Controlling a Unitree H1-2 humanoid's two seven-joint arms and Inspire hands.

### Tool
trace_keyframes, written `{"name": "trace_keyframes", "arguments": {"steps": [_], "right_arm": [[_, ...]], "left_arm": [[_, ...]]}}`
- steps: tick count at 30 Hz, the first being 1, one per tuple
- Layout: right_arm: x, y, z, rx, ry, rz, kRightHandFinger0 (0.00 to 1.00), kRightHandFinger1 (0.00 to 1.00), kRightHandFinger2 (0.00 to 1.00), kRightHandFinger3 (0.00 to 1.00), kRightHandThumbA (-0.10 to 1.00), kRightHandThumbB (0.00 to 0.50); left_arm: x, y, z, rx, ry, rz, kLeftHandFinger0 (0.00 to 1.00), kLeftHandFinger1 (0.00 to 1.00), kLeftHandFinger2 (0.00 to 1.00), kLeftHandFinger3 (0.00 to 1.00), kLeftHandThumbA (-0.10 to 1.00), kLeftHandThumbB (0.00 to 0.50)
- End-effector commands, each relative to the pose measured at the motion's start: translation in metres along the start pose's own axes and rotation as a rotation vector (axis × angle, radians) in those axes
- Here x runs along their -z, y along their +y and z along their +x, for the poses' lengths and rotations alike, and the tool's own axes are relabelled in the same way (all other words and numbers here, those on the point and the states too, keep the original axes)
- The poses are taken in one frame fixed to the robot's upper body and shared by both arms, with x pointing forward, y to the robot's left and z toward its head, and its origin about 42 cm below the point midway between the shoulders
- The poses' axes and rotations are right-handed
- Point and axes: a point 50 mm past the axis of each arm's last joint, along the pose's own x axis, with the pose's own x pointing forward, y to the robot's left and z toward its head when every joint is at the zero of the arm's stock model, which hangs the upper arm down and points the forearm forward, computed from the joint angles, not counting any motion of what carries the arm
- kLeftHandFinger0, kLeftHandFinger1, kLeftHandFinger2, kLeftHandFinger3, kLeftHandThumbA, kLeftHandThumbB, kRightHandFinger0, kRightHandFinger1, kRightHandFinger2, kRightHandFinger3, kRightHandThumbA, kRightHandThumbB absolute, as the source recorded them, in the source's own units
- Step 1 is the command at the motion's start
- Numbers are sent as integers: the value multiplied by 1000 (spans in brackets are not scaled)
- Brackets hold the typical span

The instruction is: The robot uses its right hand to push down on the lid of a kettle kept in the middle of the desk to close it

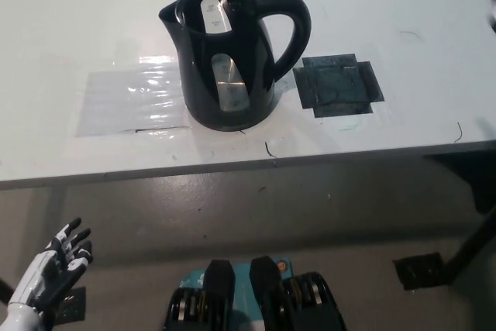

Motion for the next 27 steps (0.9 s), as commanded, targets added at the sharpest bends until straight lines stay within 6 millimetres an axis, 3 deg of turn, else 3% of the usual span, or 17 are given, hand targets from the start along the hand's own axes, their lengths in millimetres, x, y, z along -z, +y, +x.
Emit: {"name": "trace_keyframes", "arguments": {"steps": [1, 4, 5, 8, 11, 19, 24, 27], "right_arm": [[-10, 47, 73, -54, 32, 196, 1000, 1000, 1000, 1000, 141, 36], [-2, 63, 96, -41, 100, 362, 1000, 1000, 1000, 1000, 77, 9], [6, 74, 114, -63, 148, 438, 1000, 1000, 1000, 1000, 69, 0], [15, 89, 132, -60, 207, 490, 1000, 1000, 1000, 1000, 68, 0], [30, 116, 158, -58, 283, 519, 1000, 1000, 1000, 1000, 45, 8], [77, 157, 163, -69, 390, 509, 951, 1000, 1000, 1000, 91, 12], [93, 171, 163, -69, 435, 524, 965, 1000, 1000, 1000, 111, 4], [100, 180, 167, -58, 462, 518, 908, 1000, 1000, 1000, 113, 19]], "left_arm": [[-11, 3, -2, 43, -30, 1, 1000, 1000, 1000, 1000, 434, 0], [-10, 1, -2, 50, -27, 5, 1000, 1000, 1000, 1000, 433, 0], [-9, -2, -2, 56, -23, 9, 1000, 1000, 1000, 1000, 441, 0], [-8, -4, -3, 59, -16, 5, 1000, 1000, 1000, 1000, 427, 0], [-10, -6, -2, 60, -18, 10, 1000, 1000, 1000, 1000, 416, 0], [-4, -8, -10, 83, 4, 27, 1000, 1000, 1000, 1000, 431, 0], [2, -8, -17, 82, 17, 20, 1000, 1000, 1000, 1000, 423, 0], [4, -9, -19, 84, 29, 23, 1000, 1000, 1000, 1000, 411, 0]]}}
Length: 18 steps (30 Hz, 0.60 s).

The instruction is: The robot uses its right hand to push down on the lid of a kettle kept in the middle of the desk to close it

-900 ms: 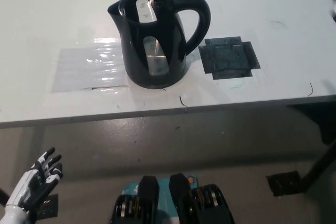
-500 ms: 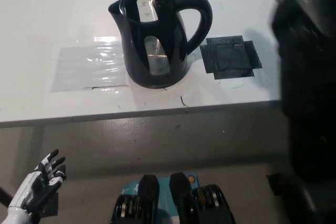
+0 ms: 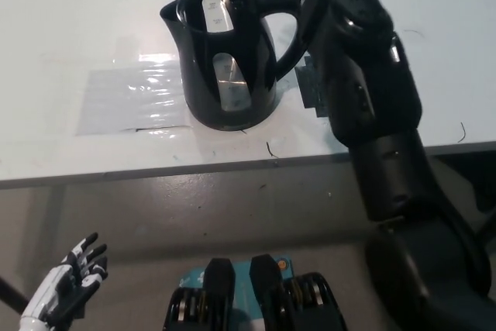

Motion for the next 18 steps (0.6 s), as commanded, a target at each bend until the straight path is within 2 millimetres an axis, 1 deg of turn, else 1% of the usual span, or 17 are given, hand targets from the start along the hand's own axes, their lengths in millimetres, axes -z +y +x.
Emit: {"name": "trace_keyframes", "arguments": {"steps": [1, 2, 3, 4, 6, 7, 8, 10, 12, 13, 15, 17, 18], "right_arm": [[-39, 35, 15, -38, -152, 10, 903, 996, 1000, 1000, 110, 20], [-37, 38, 18, -43, -146, 38, 903, 1000, 1000, 1000, 87, 14], [-34, 41, 20, -39, -130, 52, 900, 1000, 1000, 1000, 74, 26], [-31, 47, 25, -33, -104, 73, 915, 1000, 1000, 1000, 52, 26], [-26, 54, 30, -28, -81, 66, 928, 1000, 1000, 1000, 44, 25], [-25, 58, 33, -26, -69, 53, 926, 1000, 1000, 1000, 44, 33], [-18, 59, 34, -24, -53, 45, 944, 1000, 1000, 1000, 43, 34], [-11, 63, 37, -17, -24, 24, 940, 1000, 1000, 1000, 61, 54], [-9, 73, 39, -22, -26, -29, 853, 937, 1000, 1000, 107, 86], [-13, 77, 41, -24, -32, -48, 836, 903, 1000, 1000, 126, 95], [-17, 78, 42, -21, -34, -57, 846, 898, 1000, 1000, 140, 100], [-26, 82, 44, -26, -46, -70, 856, 919, 1000, 1000, 151, 92], [-32, 84, 45, -30, -51, -80, 877, 954, 1000, 1000, 158, 78]], "left_arm": [[-5, 3, -6, 25, -14, 22, 1000, 1000, 1000, 1000, 409, 0], [-4, 3, -5, 25, -11, 23, 1000, 1000, 1000, 1000, 406, 0], [-2, 1, -6, 26, -7, 20, 1000, 1000, 1000, 1000, 393, 0], [-1, 0, -7, 28, -4, 18, 1000, 1000, 1000, 1000, 391, 0], [1, -1, -8, 37, -1, 10, 1000, 1000, 1000, 1000, 397, 0], [1, -1, -8, 34, 0, 12, 1000, 1000, 1000, 1000, 402, 0], [6, -6, -10, 40, 7, 8, 1000, 1000, 1000, 1000, 403, 0], [11, -12, -13, 45, 14, -1, 1000, 1000, 1000, 1000, 403, 0], [13, -14, -14, 48, 14, -8, 1000, 1000, 1000, 1000, 401, 0], [12, -15, -13, 49, 21, -7, 1000, 1000, 1000, 1000, 397, 0], [11, -15, -13, 52, 19, -5, 1000, 1000, 1000, 1000, 393, 0], [9, -15, -11, 63, 8, -5, 1000, 1000, 1000, 1000, 382, 0], [8, -15, -9, 66, 10, 0, 1000, 1000, 1000, 1000, 382, 0]]}}
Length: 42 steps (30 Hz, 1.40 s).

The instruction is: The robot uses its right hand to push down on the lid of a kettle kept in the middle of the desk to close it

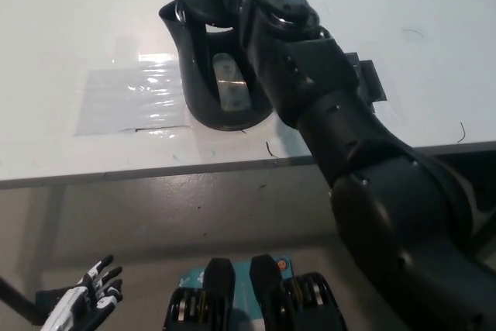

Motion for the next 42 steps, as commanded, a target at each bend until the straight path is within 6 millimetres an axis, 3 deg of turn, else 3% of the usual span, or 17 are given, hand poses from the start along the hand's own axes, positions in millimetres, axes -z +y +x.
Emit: {"name": "trace_keyframes", "arguments": {"steps": [1, 9, 11, 15, 18, 20, 21, 22, 23, 24, 26, 27, 29, 36, 42], "right_arm": [[-65, 29, 1, -38, -186, -59, 881, 962, 1000, 1000, 160, 73], [-58, 29, 2, -28, -166, -47, 895, 959, 1000, 1000, 133, 71], [-51, 30, 2, -26, -171, -67, 828, 920, 1000, 1000, 137, 82], [-41, 24, 2, -17, -174, -97, 797, 882, 1000, 1000, 140, 75], [-14, 9, 1, -12, -176, -205, 853, 904, 1000, 1000, 152, 71], [15, -3, -3, -2, -163, -234, 873, 938, 1000, 1000, 197, 72], [29, -8, -5, 1, -154, -232, 883, 981, 1000, 1000, 230, 73], [66, -19, -12, 20, -92, -168, 914, 979, 1000, 1000, 359, 79], [69, -21, -13, 28, -90, -160, 916, 979, 1000, 1000, 370, 79], [87, -25, -17, 46, -55, -132, 928, 972, 1000, 1000, 413, 91], [118, -36, -27, 67, -25, -147, 962, 998, 1000, 1000, 503, 67], [133, -39, -32, 77, -4, -160, 969, 1000, 1000, 1000, 510, 33], [150, -43, -39, 90, 22, -174, 949, 1000, 1000, 1000, 501, 33], [154, -56, -40, 93, 25, -177, 948, 1000, 1000, 1000, 531, 27], [148, -52, -38, 77, 12, -200, 968, 1000, 1000, 1000, 544, 26]], "left_arm": [[-12, 2, 1, 34, -36, 30, 1000, 1000, 1000, 1000, 387, 0], [-13, -1, 2, 38, -34, 52, 995, 1000, 1000, 1000, 388, 0], [-15, -1, 2, 36, -40, 49, 992, 1000, 1000, 1000, 387, 0], [-20, -2, 5, 46, -46, 37, 1000, 1000, 1000, 1000, 377, 0], [-21, -2, 4, 52, -46, 49, 1000, 1000, 1000, 1000, 411, 0], [-21, -1, 1, 52, -50, 58, 1000, 1000, 1000, 1000, 444, 0], [-21, 0, 1, 53, -54, 58, 1000, 1000, 1000, 1000, 446, 0], [-21, 0, 1, 52, -47, 54, 1000, 1000, 1000, 1000, 449, 0], [-22, 1, 1, 58, -46, 58, 1000, 1000, 1000, 1000, 449, 0], [-22, 1, 1, 63, -48, 58, 1000, 1000, 1000, 1000, 450, 0], [-21, -2, 4, 69, -47, 53, 1000, 1000, 1000, 1000, 451, 0], [-20, -3, 3, 64, -46, 51, 1000, 1000, 1000, 1000, 449, 0], [-21, -2, 3, 57, -48, 58, 1000, 1000, 1000, 1000, 446, 0], [-21, -2, 4, 57, -49, 58, 1000, 1000, 1000, 1000, 441, 0], [-21, -1, 3, 58, -47, 78, 1000, 1000, 1000, 1000, 451, 0]]}}
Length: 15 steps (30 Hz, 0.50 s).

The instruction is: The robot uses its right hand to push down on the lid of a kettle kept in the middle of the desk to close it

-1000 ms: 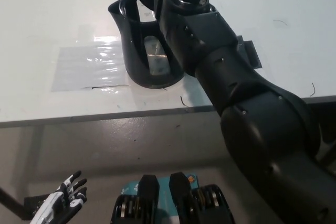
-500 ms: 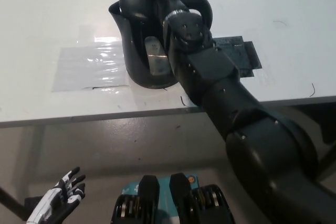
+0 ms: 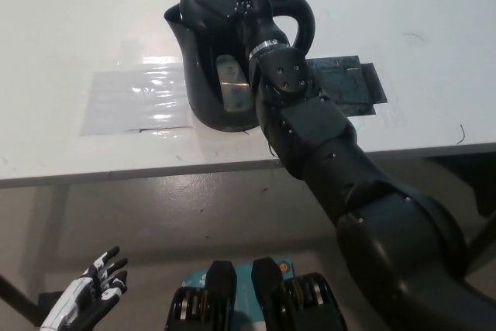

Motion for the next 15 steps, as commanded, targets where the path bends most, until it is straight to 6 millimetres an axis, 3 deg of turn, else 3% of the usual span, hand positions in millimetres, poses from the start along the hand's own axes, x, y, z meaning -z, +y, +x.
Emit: {"name": "trace_keyframes", "arguments": {"steps": [1, 5, 9, 11, 12, 15], "right_arm": [[69, -10, -34, 30, 233, -39, 975, 1000, 1000, 1000, 537, 27], [62, -5, -30, 24, 229, -67, 957, 1000, 1000, 1000, 543, 39], [37, 1, -13, -17, 200, -98, 957, 1000, 1000, 1000, 535, 77], [21, 4, -4, -38, 182, -146, 926, 996, 1000, 1000, 546, 69], [1, 14, 5, -58, 157, -162, 883, 970, 1000, 1000, 517, 60], [-12, 20, 11, -65, 144, -160, 850, 970, 1000, 1000, 480, 43]], "left_arm": [[-10, 2, -2, 28, -30, 44, 1000, 1000, 1000, 1000, 461, 0], [-10, 1, -2, 27, -29, 30, 1000, 1000, 1000, 1000, 431, 0], [-12, -2, 1, 37, -30, 24, 1000, 1000, 1000, 1000, 432, 0], [-13, -6, 2, 42, -34, 15, 1000, 1000, 1000, 1000, 413, 0], [-13, -8, 1, 44, -35, 14, 1000, 1000, 1000, 1000, 411, 0], [-13, -15, 3, 56, -39, 6, 1000, 1000, 1000, 1000, 412, 0]]}}
